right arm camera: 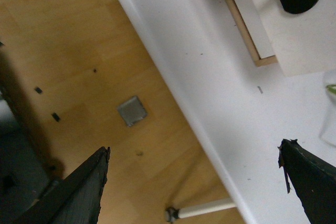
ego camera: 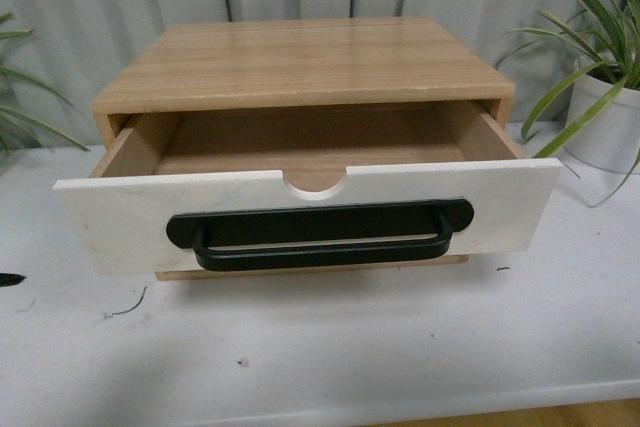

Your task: Close drawer sideways

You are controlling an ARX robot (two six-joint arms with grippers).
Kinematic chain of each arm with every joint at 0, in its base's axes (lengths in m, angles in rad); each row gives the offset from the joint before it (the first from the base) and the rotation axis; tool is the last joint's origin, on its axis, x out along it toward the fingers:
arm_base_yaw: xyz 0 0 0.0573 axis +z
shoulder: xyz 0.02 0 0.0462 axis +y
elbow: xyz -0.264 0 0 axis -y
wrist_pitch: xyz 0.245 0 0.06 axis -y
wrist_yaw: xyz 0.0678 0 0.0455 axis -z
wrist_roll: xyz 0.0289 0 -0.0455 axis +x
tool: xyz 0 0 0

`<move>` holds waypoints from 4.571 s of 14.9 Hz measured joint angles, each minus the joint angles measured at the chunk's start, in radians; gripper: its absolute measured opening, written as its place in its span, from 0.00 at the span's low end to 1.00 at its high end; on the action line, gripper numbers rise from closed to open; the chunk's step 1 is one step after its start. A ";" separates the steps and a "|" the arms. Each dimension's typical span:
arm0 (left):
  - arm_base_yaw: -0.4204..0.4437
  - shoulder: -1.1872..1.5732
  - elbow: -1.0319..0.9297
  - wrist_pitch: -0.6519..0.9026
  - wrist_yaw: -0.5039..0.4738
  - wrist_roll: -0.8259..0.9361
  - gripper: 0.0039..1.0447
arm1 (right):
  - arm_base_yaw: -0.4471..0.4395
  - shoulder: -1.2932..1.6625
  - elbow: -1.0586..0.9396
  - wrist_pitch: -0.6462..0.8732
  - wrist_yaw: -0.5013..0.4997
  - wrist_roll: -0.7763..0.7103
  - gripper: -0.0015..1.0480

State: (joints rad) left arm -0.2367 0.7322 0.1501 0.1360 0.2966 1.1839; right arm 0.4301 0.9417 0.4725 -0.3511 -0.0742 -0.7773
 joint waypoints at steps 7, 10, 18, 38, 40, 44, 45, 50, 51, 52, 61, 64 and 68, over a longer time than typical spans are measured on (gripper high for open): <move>0.006 0.248 0.022 0.239 0.023 0.270 0.94 | 0.010 0.153 0.070 0.062 0.059 -0.199 0.94; 0.006 0.295 0.029 0.291 0.025 0.290 0.94 | 0.009 0.183 0.079 0.089 0.074 -0.227 0.94; 0.053 0.859 0.258 0.634 -0.039 0.266 0.94 | -0.060 0.621 0.304 0.383 0.051 -0.278 0.94; 0.057 1.066 0.512 0.577 -0.089 0.257 0.94 | -0.130 0.909 0.586 0.423 0.004 -0.255 0.94; 0.062 0.997 0.457 0.589 -0.088 0.224 0.94 | -0.130 0.894 0.558 0.449 0.003 -0.249 0.93; 0.070 0.688 0.225 0.612 -0.088 0.030 0.94 | -0.101 0.581 0.269 0.563 0.016 -0.150 0.93; 0.069 0.576 0.142 0.598 -0.093 -0.051 0.94 | -0.074 0.478 0.169 0.598 0.036 -0.098 0.93; 0.234 -0.196 -0.138 0.221 -0.203 -0.553 0.94 | -0.024 -0.127 -0.261 0.652 0.327 0.287 0.93; 0.307 -0.333 -0.140 0.136 -0.194 -0.685 0.94 | -0.032 -0.186 -0.301 0.691 0.365 0.362 0.93; 0.370 -0.423 -0.140 0.066 -0.174 -0.830 0.94 | -0.034 -0.198 -0.341 0.740 0.418 0.439 0.93; 0.236 -0.524 -0.140 0.060 -0.299 -1.155 0.45 | -0.177 -0.330 -0.460 0.959 0.331 0.736 0.46; 0.237 -0.555 -0.140 0.046 -0.298 -1.165 0.28 | -0.224 -0.397 -0.460 0.879 0.285 0.752 0.28; 0.237 -0.723 -0.134 -0.136 -0.298 -1.180 0.01 | -0.305 -0.554 -0.460 0.734 0.200 0.763 0.02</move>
State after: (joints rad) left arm -0.0002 0.0097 0.0162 0.0002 -0.0010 0.0036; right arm 0.1249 0.3882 0.0120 0.3828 0.1257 -0.0147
